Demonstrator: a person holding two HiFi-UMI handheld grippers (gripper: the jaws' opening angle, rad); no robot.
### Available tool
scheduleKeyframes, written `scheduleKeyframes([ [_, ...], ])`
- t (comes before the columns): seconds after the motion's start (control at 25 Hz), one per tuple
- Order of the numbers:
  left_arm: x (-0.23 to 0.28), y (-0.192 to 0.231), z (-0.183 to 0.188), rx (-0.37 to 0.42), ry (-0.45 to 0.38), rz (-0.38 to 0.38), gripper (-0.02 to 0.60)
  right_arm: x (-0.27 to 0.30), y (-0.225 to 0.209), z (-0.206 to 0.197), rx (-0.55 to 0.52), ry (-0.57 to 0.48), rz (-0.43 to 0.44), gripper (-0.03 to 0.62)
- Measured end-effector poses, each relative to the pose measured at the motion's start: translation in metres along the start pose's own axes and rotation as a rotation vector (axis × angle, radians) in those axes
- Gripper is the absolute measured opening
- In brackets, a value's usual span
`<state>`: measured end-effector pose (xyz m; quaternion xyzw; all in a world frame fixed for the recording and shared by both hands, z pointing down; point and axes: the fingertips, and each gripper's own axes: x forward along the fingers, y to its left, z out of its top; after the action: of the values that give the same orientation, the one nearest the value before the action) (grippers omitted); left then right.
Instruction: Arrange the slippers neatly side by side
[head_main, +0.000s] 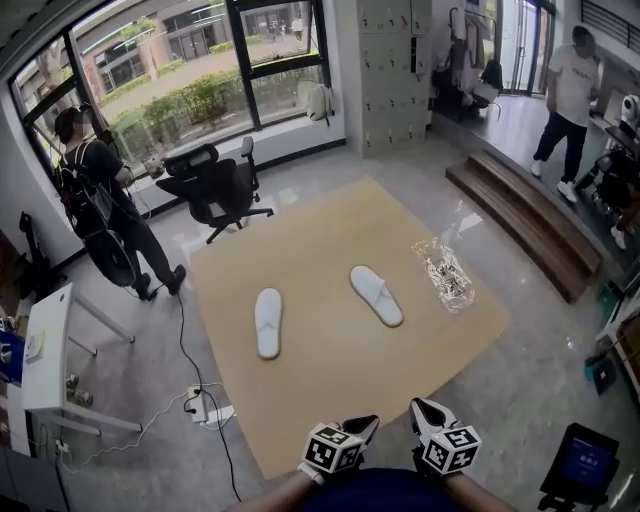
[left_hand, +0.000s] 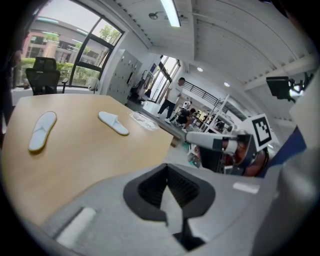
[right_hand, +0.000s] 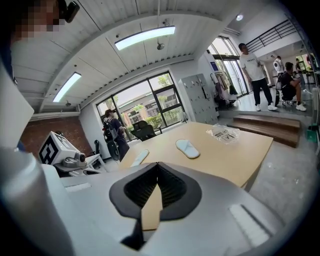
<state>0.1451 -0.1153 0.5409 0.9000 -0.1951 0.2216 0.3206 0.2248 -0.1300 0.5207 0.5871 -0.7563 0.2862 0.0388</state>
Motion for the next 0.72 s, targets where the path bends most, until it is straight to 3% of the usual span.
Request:
scheduleKeyframes([
  [0.48,-0.001,0.087,0.037,-0.144,-0.064,0.006,0.002,0.096,0.015,0.03,-0.092,0.129,0.029,0.011],
  [0.72,-0.013,0.131,0.049,-0.168,-0.116,0.042,0.002,0.14,0.038,0.038,-0.151,0.177,0.06,0.011],
])
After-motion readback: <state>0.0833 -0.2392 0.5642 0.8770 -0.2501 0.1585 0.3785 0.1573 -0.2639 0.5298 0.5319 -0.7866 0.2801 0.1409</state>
